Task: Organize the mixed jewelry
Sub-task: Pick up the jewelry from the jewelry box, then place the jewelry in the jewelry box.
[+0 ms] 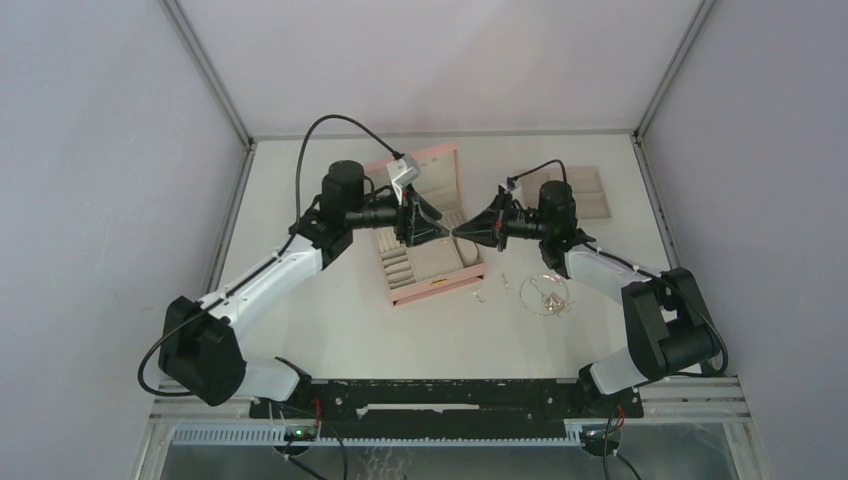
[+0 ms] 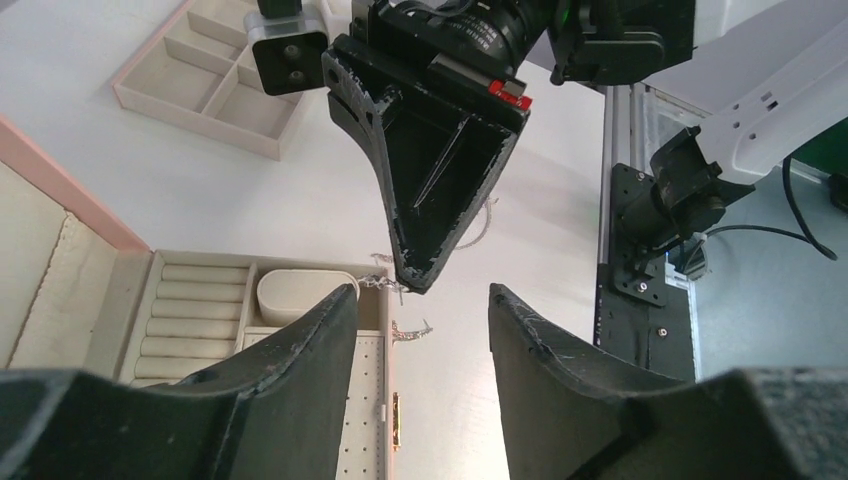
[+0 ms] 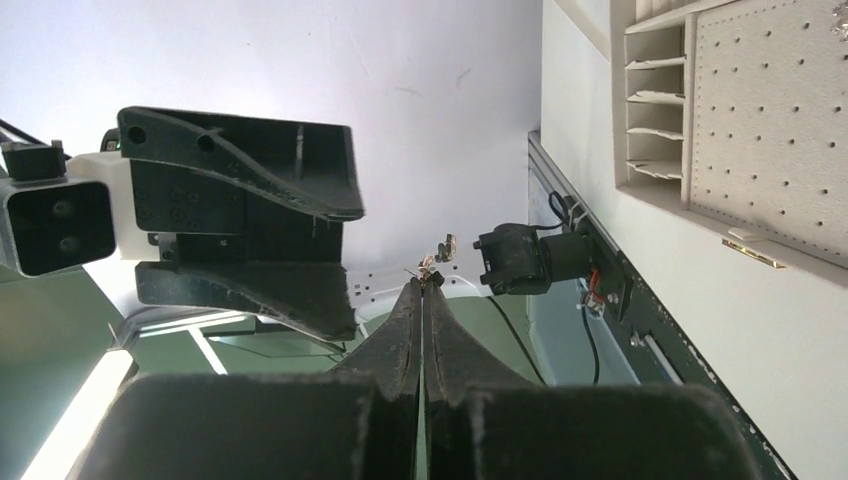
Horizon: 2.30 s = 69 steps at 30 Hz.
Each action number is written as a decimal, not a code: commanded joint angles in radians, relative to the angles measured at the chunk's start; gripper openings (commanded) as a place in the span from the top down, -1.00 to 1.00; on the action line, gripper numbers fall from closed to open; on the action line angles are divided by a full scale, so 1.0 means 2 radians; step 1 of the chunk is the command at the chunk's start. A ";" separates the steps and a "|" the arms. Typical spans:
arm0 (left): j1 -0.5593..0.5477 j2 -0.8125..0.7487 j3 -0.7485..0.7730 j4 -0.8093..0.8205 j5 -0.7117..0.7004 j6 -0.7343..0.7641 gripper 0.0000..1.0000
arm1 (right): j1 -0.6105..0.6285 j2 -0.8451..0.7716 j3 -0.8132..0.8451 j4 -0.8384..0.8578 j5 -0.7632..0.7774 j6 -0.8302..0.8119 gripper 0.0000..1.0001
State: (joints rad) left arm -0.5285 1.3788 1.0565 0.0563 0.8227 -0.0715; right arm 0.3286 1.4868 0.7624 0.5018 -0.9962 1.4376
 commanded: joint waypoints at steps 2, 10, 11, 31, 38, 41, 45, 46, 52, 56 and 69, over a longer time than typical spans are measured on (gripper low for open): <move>0.011 -0.050 0.000 -0.031 -0.007 0.015 -0.13 | 0.000 -0.015 0.025 -0.052 0.018 -0.050 1.00; 0.046 -0.118 -0.026 -0.080 -0.068 0.023 -0.15 | 0.014 -0.026 0.088 -0.226 0.064 -0.182 1.00; 0.052 -0.126 -0.030 -0.082 -0.077 0.019 -0.15 | 0.017 -0.025 0.096 -0.240 0.070 -0.194 1.00; 0.143 -0.196 -0.069 -0.108 -0.260 -0.126 -0.17 | 0.133 0.042 0.318 -0.599 0.370 -0.456 1.00; 0.151 -0.185 -0.038 -0.173 -0.324 -0.159 -0.24 | 0.177 0.104 0.396 -0.684 0.491 -0.484 1.00; 0.154 -0.178 -0.035 -0.186 -0.332 -0.169 -0.24 | 0.186 0.123 0.413 -0.712 0.529 -0.489 1.00; 0.154 -0.179 -0.040 -0.185 -0.337 -0.172 -0.25 | 0.190 0.134 0.414 -0.719 0.543 -0.499 1.00; 0.154 -0.179 -0.042 -0.186 -0.339 -0.174 -0.25 | 0.190 0.138 0.416 -0.723 0.546 -0.501 1.00; 0.154 -0.172 -0.043 -0.184 -0.340 -0.179 -0.25 | 0.196 0.162 0.430 -0.739 0.554 -0.512 1.00; 0.154 -0.165 -0.040 -0.184 -0.335 -0.181 -0.25 | 0.202 0.168 0.434 -0.737 0.546 -0.519 1.00; 0.154 -0.158 -0.035 -0.188 -0.329 -0.182 -0.26 | 0.212 0.200 0.463 -0.766 0.563 -0.528 1.00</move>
State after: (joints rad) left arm -0.2264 1.0630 0.9413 -0.3325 0.1596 -0.4213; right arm 0.7414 1.8744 1.6325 -1.0061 0.0898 0.4049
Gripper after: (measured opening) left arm 0.627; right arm 0.006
